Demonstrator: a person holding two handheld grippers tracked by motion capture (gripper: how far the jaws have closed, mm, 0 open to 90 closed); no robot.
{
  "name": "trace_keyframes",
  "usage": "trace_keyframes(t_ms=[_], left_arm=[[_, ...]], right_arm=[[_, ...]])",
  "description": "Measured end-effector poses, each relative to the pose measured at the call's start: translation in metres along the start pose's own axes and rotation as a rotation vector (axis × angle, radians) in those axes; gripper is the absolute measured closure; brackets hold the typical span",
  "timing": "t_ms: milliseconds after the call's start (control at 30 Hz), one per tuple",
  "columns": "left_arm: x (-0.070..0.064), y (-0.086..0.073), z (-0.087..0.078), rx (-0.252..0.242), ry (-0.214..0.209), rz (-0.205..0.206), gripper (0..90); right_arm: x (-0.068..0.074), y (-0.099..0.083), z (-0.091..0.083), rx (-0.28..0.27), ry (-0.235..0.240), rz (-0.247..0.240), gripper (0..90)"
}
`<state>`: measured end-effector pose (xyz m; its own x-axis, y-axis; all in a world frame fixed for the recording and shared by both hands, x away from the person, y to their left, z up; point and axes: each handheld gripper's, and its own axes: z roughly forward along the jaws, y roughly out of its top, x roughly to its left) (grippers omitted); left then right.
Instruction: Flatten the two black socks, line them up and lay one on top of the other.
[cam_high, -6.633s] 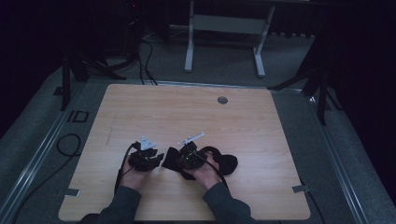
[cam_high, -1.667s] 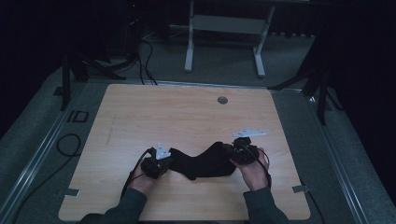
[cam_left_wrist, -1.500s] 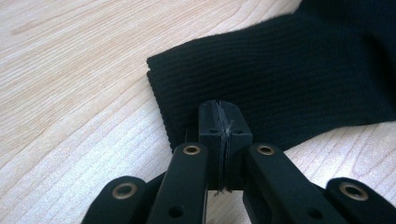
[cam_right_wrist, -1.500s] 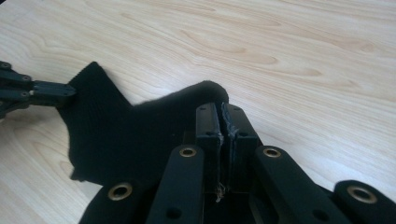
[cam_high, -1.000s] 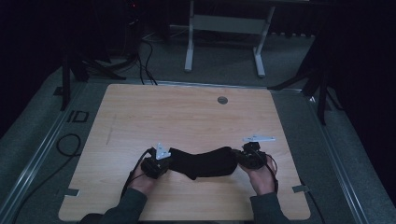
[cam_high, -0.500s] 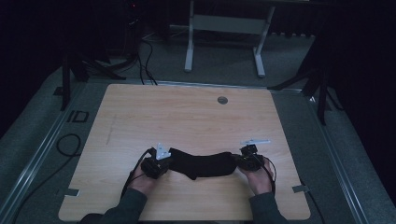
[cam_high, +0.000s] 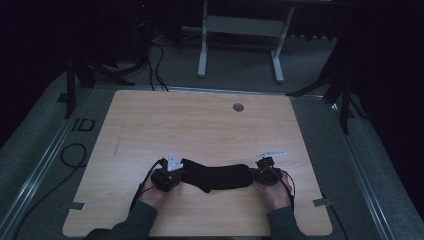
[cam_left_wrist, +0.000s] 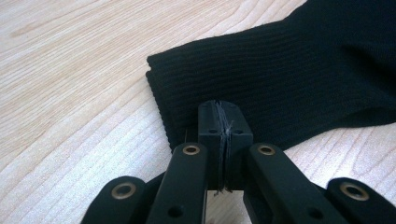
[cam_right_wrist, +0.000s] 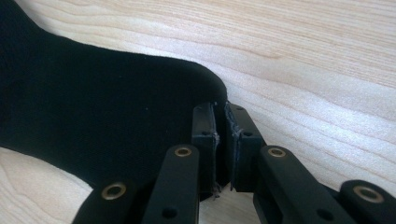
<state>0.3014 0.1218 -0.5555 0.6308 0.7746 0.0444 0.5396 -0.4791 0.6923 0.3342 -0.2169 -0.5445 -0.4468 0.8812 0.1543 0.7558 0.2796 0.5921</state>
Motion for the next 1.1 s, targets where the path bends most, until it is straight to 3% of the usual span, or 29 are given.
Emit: trace_keyframes(t_ms=[333, 500, 567, 633, 667, 700, 767, 833, 967, 1100], left_arm=[[-0.001, 0.001, 0.001, 0.000, 0.003, 0.006, 88.8], [-0.003, 0.002, 0.002, -0.004, 0.011, 0.010, 88.1], [-0.004, 0.003, 0.003, -0.008, 0.014, 0.009, 86.9], [-0.002, 0.003, 0.002, -0.014, -0.016, -0.008, 81.3], [-0.001, 0.003, 0.002, -0.019, -0.030, -0.018, 75.8], [0.000, 0.003, 0.001, -0.022, -0.045, -0.025, 75.8], [0.001, 0.004, 0.000, -0.034, -0.070, -0.048, 65.1], [0.002, 0.004, -0.002, -0.051, -0.085, -0.068, 62.0], [0.009, 0.005, -0.011, -0.112, -0.109, -0.118, 54.2], [0.024, 0.004, -0.021, -0.149, -0.067, -0.164, 50.8]], right_arm=[[-0.003, 0.000, 0.004, -0.018, -0.012, 0.004, 81.7], [-0.006, 0.002, 0.006, -0.037, -0.033, 0.013, 74.1], [-0.006, 0.003, 0.006, -0.046, -0.039, 0.017, 64.6], [-0.008, 0.003, 0.004, -0.057, -0.031, 0.027, 58.5], [-0.009, 0.004, 0.000, -0.082, -0.001, 0.046, 54.3], [-0.009, 0.004, 0.000, -0.082, -0.001, 0.046, 54.3], [-0.010, 0.006, -0.011, -0.133, 0.034, 0.044, 51.0], [-0.009, 0.006, -0.015, -0.152, 0.039, 0.045, 50.4], [-0.009, 0.008, -0.029, -0.207, 0.048, 0.041, 49.1], [-0.018, 0.007, -0.039, -0.244, 0.033, 0.054, 48.0]])
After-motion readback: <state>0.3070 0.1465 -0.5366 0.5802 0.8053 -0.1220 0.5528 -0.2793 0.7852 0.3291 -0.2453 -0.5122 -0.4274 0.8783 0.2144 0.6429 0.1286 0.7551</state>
